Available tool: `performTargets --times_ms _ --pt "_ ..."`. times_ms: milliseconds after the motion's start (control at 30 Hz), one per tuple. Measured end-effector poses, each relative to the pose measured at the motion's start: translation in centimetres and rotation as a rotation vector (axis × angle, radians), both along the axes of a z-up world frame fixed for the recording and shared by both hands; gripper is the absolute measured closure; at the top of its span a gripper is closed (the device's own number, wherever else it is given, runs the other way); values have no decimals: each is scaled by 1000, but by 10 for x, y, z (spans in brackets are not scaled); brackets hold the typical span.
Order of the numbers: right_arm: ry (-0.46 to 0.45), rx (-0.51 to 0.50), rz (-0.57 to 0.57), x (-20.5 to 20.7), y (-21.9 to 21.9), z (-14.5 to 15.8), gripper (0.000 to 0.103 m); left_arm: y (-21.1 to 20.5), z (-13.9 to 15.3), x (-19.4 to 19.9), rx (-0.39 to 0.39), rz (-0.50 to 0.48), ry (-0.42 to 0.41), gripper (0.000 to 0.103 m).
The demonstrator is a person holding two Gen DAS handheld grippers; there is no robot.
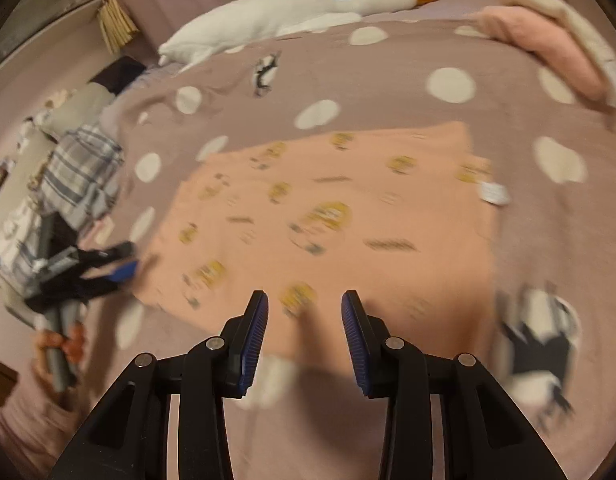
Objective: Fold small clothes
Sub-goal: 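Grasp the folded shirt's edge with the left gripper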
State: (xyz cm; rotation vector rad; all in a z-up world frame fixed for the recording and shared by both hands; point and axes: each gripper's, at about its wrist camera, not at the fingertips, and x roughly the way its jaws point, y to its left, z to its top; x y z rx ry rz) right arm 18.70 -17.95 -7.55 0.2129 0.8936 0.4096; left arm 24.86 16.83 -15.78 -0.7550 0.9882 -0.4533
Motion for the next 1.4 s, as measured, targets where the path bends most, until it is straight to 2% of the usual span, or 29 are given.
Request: performTargets --times_ms 267,333,400,467,633,700,833,967,1100,1200,1400 --pt "34 4 6 67 47 -5 65 -14 3 28 2 -37 4 40" --pt "31 -15 0 80 54 -5 65 -17 4 32 21 -41 6 47" --pt "35 -37 -17 96 59 -6 65 -19 2 37 64 -38 25 70" --pt "39 -62 -24 108 66 -9 67 -18 -3 39 93 -28 42 84" --pt "77 -175 -34 127 79 -24 85 -15 -7 40 107 -25 48 86" --pt "74 -196 -27 127 81 -27 87 -17 -6 41 121 -31 47 86" --pt "89 -203 -27 115 76 -19 90 -16 -7 43 125 -38 58 86" --pt "51 -186 42 76 72 -7 90 -18 -6 45 143 -45 55 86" --pt "64 -234 103 40 72 -18 90 -21 -5 46 161 -44 54 86" --pt "40 -280 123 27 72 -26 90 -23 -4 47 180 -43 56 86" --pt "35 -224 167 -3 69 -8 90 -24 -4 47 190 -37 63 86"
